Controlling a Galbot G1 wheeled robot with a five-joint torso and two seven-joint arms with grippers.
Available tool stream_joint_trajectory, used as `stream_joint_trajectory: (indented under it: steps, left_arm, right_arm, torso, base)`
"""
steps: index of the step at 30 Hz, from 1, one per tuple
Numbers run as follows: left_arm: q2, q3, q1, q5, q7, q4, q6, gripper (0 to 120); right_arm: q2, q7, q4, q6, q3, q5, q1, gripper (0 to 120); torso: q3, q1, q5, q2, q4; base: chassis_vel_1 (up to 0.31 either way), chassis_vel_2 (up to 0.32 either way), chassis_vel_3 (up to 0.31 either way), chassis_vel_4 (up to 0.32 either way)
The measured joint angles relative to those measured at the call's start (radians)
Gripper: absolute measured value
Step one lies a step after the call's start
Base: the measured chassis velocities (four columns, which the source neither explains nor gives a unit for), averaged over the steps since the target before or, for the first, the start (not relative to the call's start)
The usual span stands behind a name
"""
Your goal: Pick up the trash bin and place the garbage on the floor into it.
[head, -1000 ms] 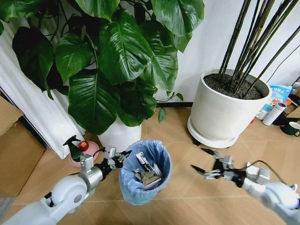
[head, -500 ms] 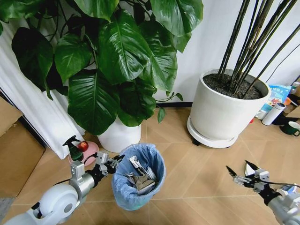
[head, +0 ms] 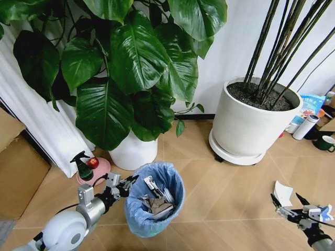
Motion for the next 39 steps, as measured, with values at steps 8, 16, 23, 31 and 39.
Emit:
stream_joint_trajectory:
  steps: [8,16,23,31,39]
  left_arm:
    - [-0.012,-0.01,0.016,0.007,-0.006,-0.01,0.0,0]
    - [-0.02,-0.009,0.017,0.013,-0.007,-0.006,0.0,0]
    - [-0.028,-0.004,0.016,0.014,-0.008,-0.005,0.0,0]
    - [-0.028,-0.003,0.015,0.015,-0.008,-0.006,0.001,0]
    - [-0.032,0.001,0.01,0.014,-0.008,-0.006,0.002,0]
  right_arm:
    - [0.064,-0.01,-0.026,-0.009,-0.017,0.016,0.044,100]
    - [0.054,-0.011,-0.033,-0.013,-0.026,0.033,0.056,100]
    - [0.044,-0.014,-0.038,-0.013,-0.025,0.037,0.053,100]
    - [0.032,-0.017,-0.042,-0.012,-0.023,0.04,0.048,100]
    - [0.028,-0.017,-0.048,-0.013,-0.027,0.042,0.05,100]
  torso:
    - [0.0,0.0,0.0001,0.0,0.0001]
    - [0.0,0.0,0.0002,0.0,0.0]
    - [0.0,0.0,0.0002,0.0,0.0]
    - [0.0,0.0,0.0,0.0,-0.0001]
    - [0.0,0.0,0.0003,0.0,0.0]
  base:
    - [0.0,0.0,0.0,0.0]
    - [-0.06,-0.065,0.059,0.053]
    - [-0.09,-0.102,0.092,0.094]
    - [-0.065,-0.075,0.072,0.075]
    - [-0.076,-0.081,0.08,0.087]
